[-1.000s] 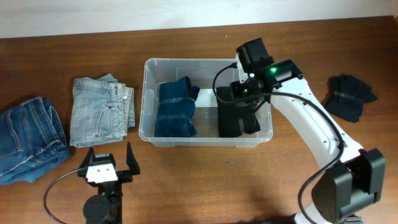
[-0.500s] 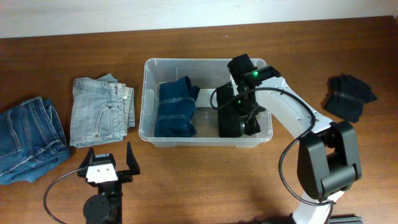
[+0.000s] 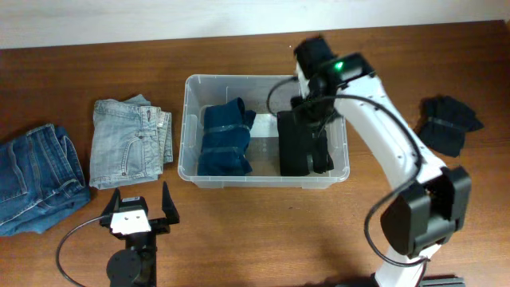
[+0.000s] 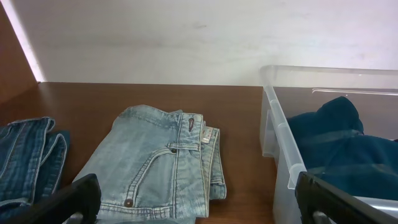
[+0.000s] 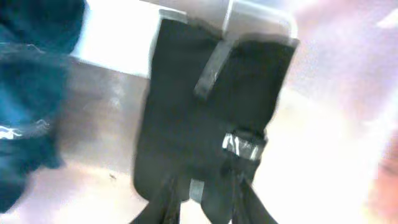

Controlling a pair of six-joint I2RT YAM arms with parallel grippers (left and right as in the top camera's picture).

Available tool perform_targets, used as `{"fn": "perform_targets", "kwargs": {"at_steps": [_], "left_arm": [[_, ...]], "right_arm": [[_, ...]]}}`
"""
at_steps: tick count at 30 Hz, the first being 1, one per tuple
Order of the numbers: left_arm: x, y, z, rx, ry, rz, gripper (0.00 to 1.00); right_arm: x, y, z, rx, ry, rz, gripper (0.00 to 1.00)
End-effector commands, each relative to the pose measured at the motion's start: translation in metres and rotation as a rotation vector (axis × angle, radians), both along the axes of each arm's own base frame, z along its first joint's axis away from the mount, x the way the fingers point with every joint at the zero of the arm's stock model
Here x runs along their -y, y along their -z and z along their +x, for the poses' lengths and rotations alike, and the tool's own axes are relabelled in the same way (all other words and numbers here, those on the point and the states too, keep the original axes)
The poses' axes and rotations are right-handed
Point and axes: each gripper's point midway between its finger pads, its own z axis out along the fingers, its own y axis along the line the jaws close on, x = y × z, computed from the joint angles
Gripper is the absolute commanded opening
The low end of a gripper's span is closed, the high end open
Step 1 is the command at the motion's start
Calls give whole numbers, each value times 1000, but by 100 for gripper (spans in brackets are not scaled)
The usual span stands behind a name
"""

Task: Pack container
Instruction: 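Withdraw the right gripper from the bin to the right-side black garment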

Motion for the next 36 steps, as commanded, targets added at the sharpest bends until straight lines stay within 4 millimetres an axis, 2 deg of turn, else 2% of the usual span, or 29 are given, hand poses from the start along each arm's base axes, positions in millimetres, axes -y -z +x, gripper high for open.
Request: {"fn": "perform_targets", "kwargs": {"at_steps": [1,4,7,8,11,12,14,21,24,25,27,28,29,30,31,34,35,36], "left_arm": [[-3,2,0,-1,-16,-8,99],[-3,2,0,-1,-16,-8,99],[-3,2,0,-1,-16,-8,100],[-3,2,0,-1,-16,-8,99],[-3,2,0,-1,-16,-8,100],[-3,2,0,-1,-16,-8,99],[-3,2,0,-1,-16,-8,99],[-3,2,0,-1,-16,-8,99],[-3,2,0,-1,-16,-8,99],[-3,2,0,-1,-16,-8,99],[-3,2,0,-1,-16,-8,99],[-3,2,0,-1,-16,-8,99],[-3,2,0,-1,-16,-8,100],[-3,2,0,-1,-16,-8,99],[-3,2,0,-1,-16,-8,99],[-3,2,0,-1,-16,-8,99],[-3,2,0,-1,-16,-8,99],[-3,2,0,0,-16,-8,99]], "right_arm": [[11,-61,10,127,36,31,21],[35,-86,15,158,126,47,21],[78,-98,17,165,234,42,21],[88,-99,17,163,258,40,21],[144,-97,17,154,397,27,21],[154,-97,17,155,422,25,21],[200,-98,14,166,536,22,21],[325,-93,-22,168,856,13,20],[357,-86,-31,175,937,62,20],[367,-81,-33,173,963,86,20],[383,-72,-36,167,1001,122,35],[392,-63,-36,157,1020,153,45],[397,-55,-35,146,1030,180,49],[403,-38,-33,115,1043,230,57],[408,-18,-31,73,1054,260,58],[417,24,-27,-7,1057,285,59],[417,34,-25,-23,1042,294,59],[414,55,-19,-52,1000,335,63]]}}
